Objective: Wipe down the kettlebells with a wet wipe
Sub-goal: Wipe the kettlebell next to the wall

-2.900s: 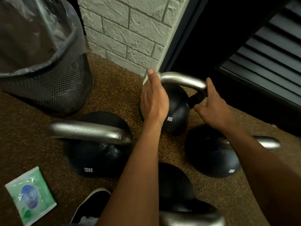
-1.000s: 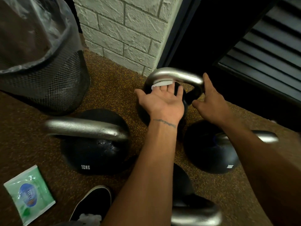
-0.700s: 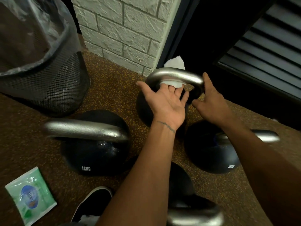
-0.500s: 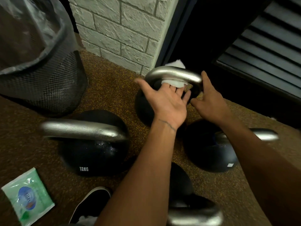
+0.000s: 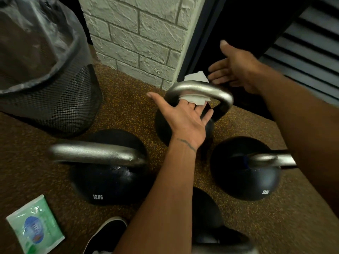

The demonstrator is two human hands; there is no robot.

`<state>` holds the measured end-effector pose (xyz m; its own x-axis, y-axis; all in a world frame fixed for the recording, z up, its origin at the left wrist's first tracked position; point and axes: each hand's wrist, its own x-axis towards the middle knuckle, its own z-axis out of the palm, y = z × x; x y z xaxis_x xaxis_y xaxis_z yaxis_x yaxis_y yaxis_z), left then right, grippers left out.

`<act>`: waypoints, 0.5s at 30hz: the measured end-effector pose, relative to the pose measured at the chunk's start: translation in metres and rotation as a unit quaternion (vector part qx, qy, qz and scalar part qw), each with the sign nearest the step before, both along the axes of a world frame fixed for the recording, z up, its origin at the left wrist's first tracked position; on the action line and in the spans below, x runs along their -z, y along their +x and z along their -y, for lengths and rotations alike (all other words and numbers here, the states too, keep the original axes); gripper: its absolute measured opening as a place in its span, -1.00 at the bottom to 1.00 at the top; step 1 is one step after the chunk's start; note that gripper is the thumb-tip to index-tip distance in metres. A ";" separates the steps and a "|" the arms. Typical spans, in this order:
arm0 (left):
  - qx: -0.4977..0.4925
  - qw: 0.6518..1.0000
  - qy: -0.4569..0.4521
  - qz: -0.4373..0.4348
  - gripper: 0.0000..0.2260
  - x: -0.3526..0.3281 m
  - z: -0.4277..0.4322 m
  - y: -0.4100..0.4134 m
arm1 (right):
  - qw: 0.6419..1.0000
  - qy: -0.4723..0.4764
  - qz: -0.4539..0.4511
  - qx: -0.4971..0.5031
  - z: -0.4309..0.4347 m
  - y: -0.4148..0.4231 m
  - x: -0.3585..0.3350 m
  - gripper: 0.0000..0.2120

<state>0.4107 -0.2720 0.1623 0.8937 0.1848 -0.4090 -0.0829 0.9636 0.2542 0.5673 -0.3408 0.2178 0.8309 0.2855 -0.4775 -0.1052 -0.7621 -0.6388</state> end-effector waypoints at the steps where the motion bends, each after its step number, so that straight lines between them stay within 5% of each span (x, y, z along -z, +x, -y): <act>1: 0.001 1.000 0.003 -0.004 0.12 0.001 0.000 -0.001 | 0.999 -0.021 -0.025 -0.012 -0.010 0.008 0.001 -0.19; 8: 0.000 1.000 0.014 -0.026 0.10 0.002 -0.003 -0.001 | 0.965 -0.046 -0.230 -0.116 -0.049 0.014 0.007 -0.03; 15: -0.014 0.996 -0.070 -0.057 0.11 -0.009 -0.009 -0.006 | 0.978 0.019 -0.180 -0.101 -0.044 0.010 -0.004 -0.21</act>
<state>0.4048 -0.2628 0.1715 0.8348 0.1433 -0.5317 -0.0883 0.9879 0.1276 0.5768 -0.2969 0.2221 0.5362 0.4500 -0.7141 -0.1778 -0.7668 -0.6167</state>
